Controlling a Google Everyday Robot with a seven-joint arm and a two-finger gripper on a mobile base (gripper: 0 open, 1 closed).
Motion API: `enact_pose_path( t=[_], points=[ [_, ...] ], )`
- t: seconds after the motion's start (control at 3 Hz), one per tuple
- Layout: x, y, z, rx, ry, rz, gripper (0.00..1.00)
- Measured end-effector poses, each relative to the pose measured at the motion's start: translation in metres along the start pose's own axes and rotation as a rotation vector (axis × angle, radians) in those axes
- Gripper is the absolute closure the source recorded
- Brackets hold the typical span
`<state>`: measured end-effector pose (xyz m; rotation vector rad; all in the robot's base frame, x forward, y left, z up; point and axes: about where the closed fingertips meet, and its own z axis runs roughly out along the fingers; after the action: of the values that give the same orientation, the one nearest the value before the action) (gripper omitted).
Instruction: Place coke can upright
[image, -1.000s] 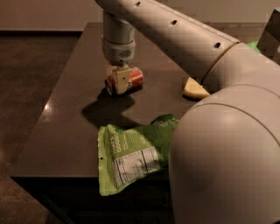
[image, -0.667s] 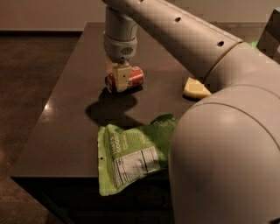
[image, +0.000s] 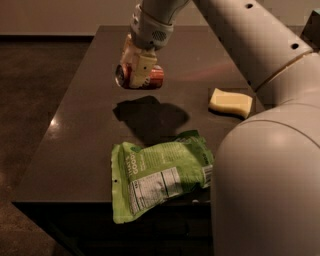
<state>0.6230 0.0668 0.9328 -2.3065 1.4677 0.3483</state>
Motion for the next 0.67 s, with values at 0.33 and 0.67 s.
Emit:
enact_pose_path(
  t=[0.33,0.67],
  points=[
    [-0.019,-0.003,-0.018,0.036,-0.159,0.051,1.00],
    [-0.030,-0.010,-0.024,0.057,-0.280,0.133,1.00]
  ],
)
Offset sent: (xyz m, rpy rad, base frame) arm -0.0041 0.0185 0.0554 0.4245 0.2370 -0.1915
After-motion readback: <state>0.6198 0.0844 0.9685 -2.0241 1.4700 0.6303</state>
